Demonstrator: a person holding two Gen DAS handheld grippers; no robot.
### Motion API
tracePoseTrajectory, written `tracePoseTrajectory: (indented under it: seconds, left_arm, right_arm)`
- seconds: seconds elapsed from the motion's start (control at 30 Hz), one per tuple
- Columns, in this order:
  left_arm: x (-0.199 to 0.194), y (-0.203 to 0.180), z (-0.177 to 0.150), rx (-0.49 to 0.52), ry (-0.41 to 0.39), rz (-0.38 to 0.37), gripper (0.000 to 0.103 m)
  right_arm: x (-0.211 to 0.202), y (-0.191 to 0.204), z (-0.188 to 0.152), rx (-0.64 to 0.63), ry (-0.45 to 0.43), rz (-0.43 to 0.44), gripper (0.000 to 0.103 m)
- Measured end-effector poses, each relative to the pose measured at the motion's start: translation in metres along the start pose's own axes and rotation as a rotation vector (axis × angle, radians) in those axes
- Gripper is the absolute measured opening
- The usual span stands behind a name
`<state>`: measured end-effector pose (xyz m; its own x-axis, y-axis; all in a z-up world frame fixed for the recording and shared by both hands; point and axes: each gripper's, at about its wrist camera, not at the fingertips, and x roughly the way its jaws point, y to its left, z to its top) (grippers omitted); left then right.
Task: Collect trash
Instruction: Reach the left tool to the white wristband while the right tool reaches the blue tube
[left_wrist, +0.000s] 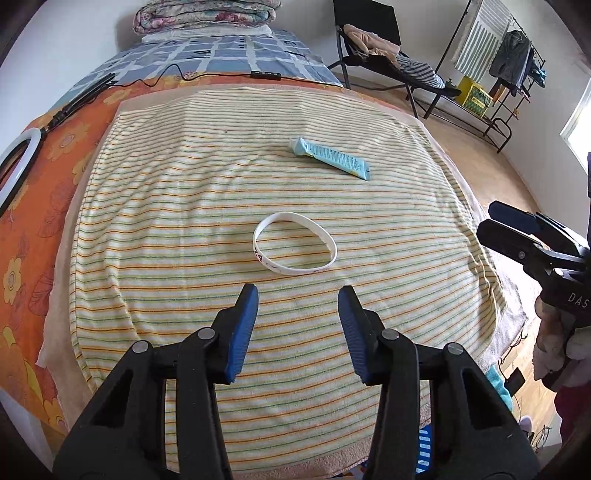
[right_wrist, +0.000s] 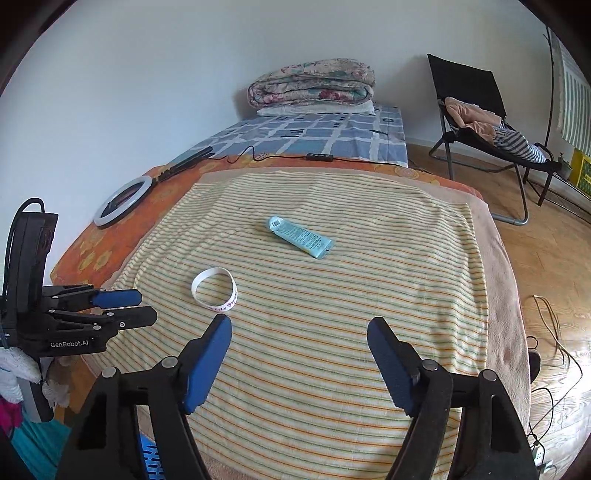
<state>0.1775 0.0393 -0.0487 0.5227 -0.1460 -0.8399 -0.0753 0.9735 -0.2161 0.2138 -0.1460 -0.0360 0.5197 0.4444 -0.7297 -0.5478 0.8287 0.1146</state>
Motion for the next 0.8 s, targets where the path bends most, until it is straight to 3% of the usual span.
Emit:
tracePoseTrajectory:
  seconds: [0.13, 0.33, 0.47, 0.67, 0.8]
  left_arm:
    - [0.02, 0.005, 0.012, -0.004, 0.025, -0.009, 0.036]
    - [0.042, 0.016, 0.021, -0.008, 0.042, -0.001, 0.036]
    - [0.055, 0.022, 0.025, -0.019, 0.061, -0.007, 0.028]
    - [0.067, 0.025, 0.032, -0.015, 0.07, -0.021, 0.028]
    - [0.073, 0.024, 0.034, 0.019, 0.064, 0.006, 0.009]
  right_arm:
    - [0.034, 0.003, 0.02, -0.046, 0.032, 0.012, 0.07]
    - [0.089, 0.001, 0.042, -0.059, 0.086, 0.035, 0.06]
    - [0.118, 0.007, 0.05, -0.106, 0.108, 0.029, 0.059]
    - [0.152, 0.018, 0.06, -0.178, 0.136, 0.016, 0.056]
    - [0.172, 0.022, 0.067, -0.213, 0.153, -0.004, 0.055]
